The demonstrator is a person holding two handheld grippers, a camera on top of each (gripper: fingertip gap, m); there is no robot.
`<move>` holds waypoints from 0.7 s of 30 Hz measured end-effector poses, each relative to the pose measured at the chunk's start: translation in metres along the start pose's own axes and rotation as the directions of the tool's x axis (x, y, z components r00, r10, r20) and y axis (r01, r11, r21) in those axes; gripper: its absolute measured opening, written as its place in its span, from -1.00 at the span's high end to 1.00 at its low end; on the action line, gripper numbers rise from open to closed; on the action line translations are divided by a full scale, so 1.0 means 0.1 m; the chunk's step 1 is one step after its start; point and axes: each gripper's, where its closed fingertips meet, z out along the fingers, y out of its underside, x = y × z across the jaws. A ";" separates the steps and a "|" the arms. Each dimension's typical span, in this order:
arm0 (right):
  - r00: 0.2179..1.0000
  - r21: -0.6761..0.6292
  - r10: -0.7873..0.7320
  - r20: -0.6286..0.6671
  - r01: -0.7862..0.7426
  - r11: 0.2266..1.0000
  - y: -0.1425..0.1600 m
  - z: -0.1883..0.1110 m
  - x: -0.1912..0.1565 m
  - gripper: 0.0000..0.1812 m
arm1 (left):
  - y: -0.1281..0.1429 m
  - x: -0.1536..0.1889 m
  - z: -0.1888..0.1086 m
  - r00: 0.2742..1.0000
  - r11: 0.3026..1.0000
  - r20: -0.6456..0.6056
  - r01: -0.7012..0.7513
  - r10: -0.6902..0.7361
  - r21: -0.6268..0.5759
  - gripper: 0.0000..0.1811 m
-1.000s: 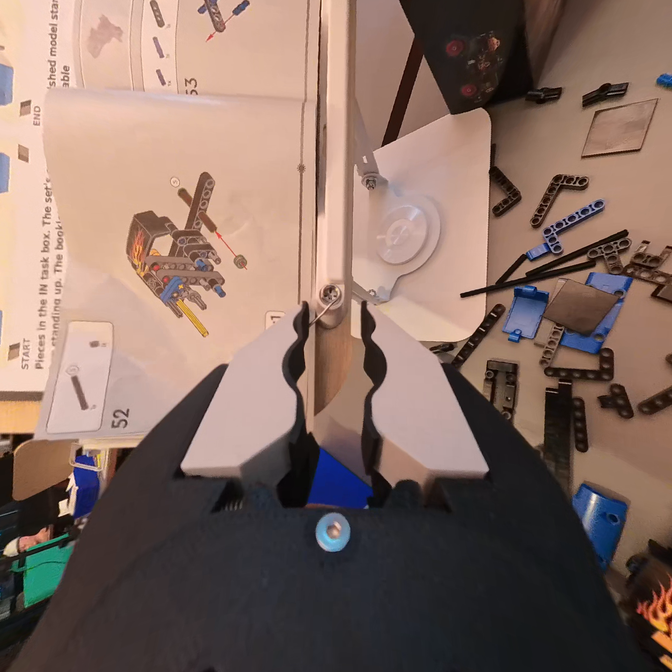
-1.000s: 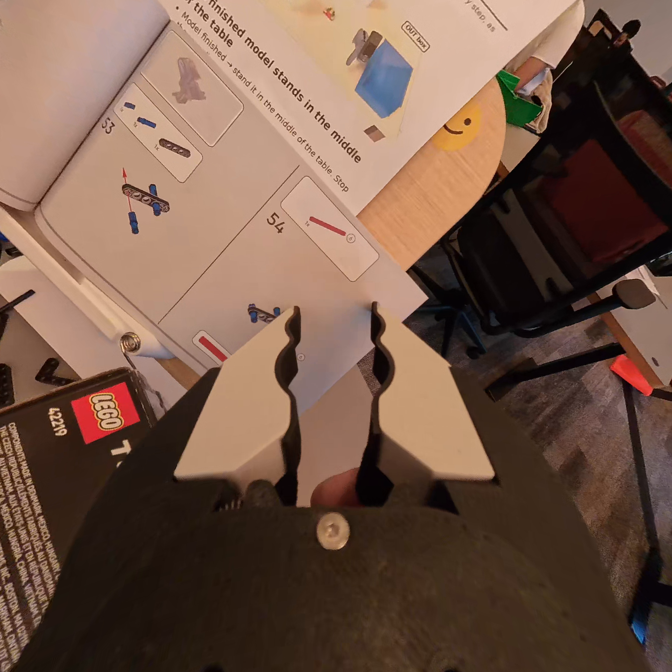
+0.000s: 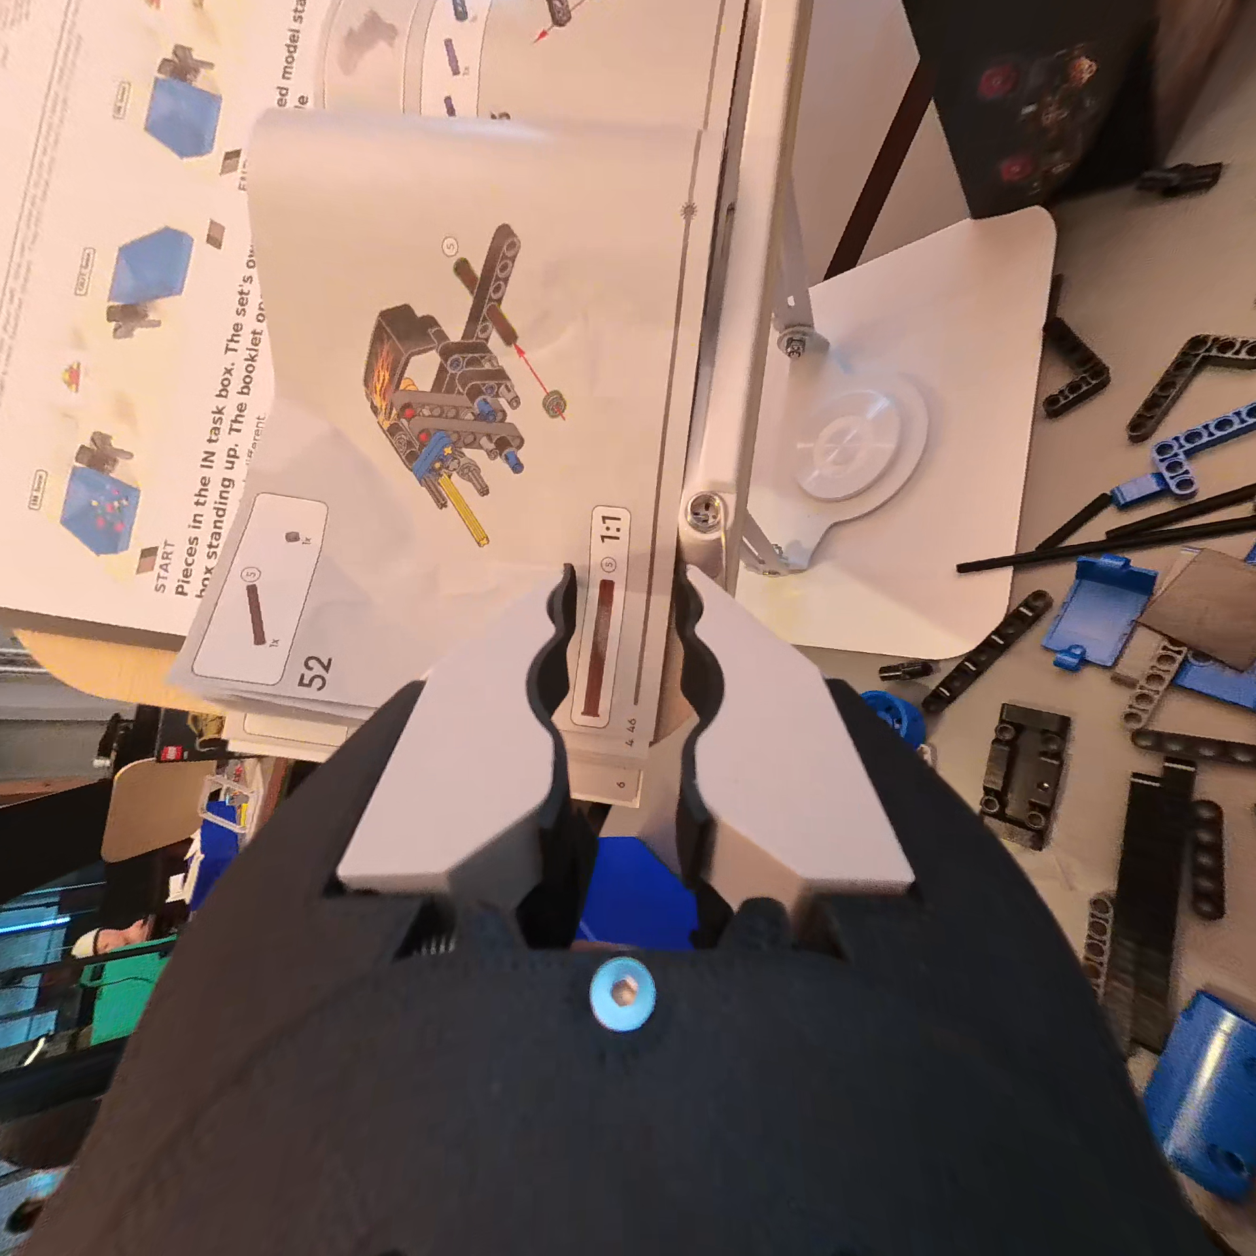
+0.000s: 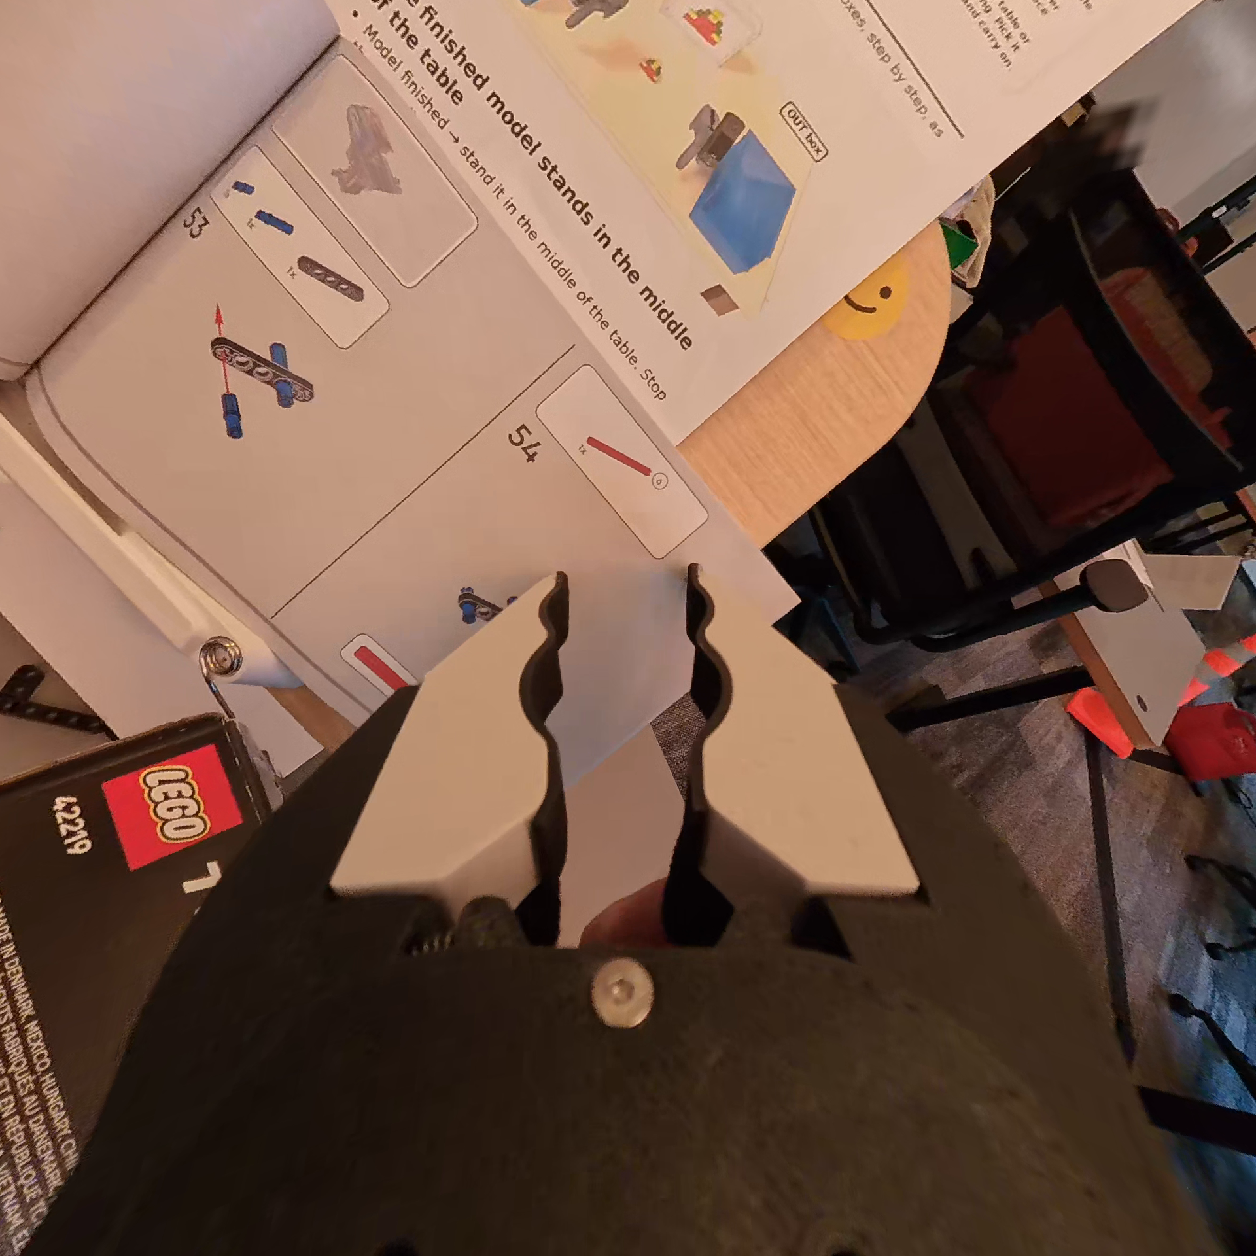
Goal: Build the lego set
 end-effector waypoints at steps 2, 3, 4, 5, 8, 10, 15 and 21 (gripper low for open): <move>1.000 0.000 0.008 0.013 -0.008 1.000 0.00 -0.01 -0.01 0.65 | 0.00 0.00 0.00 1.000 1.000 -0.008 0.006 -0.006 0.001 0.72; 1.000 0.005 0.013 0.005 -0.013 1.000 -0.01 -0.02 0.01 0.64 | 0.00 0.00 0.00 1.000 1.000 -0.013 0.008 -0.008 0.001 0.72; 1.000 0.015 0.027 -0.003 -0.027 1.000 -0.03 -0.02 0.02 0.48 | 0.00 0.01 0.00 1.000 1.000 -0.015 0.007 -0.007 0.001 0.72; 0.999 0.019 0.044 0.003 -0.044 0.999 -0.03 -0.01 0.02 0.37 | 0.00 0.01 0.00 1.000 1.000 -0.015 0.008 -0.008 0.003 0.72; 0.999 0.023 0.046 -0.011 -0.045 0.999 -0.02 0.01 0.01 0.37 | 0.00 0.00 0.01 1.000 1.000 -0.011 0.013 -0.013 0.007 0.72; 0.999 0.025 0.041 -0.008 -0.040 0.999 -0.03 0.01 0.01 0.50 | 0.00 -0.01 0.01 1.000 1.000 -0.012 0.014 -0.014 0.007 0.72; 1.000 0.029 0.010 0.004 -0.010 1.000 -0.05 0.05 -0.10 1.00 | 0.01 -0.02 0.02 1.000 1.000 -0.008 0.017 -0.017 0.006 0.72; 0.998 0.039 0.015 0.058 -0.018 0.999 -0.10 0.05 -0.24 1.00 | 0.00 0.00 0.01 1.000 1.000 -0.017 0.021 -0.021 0.012 0.71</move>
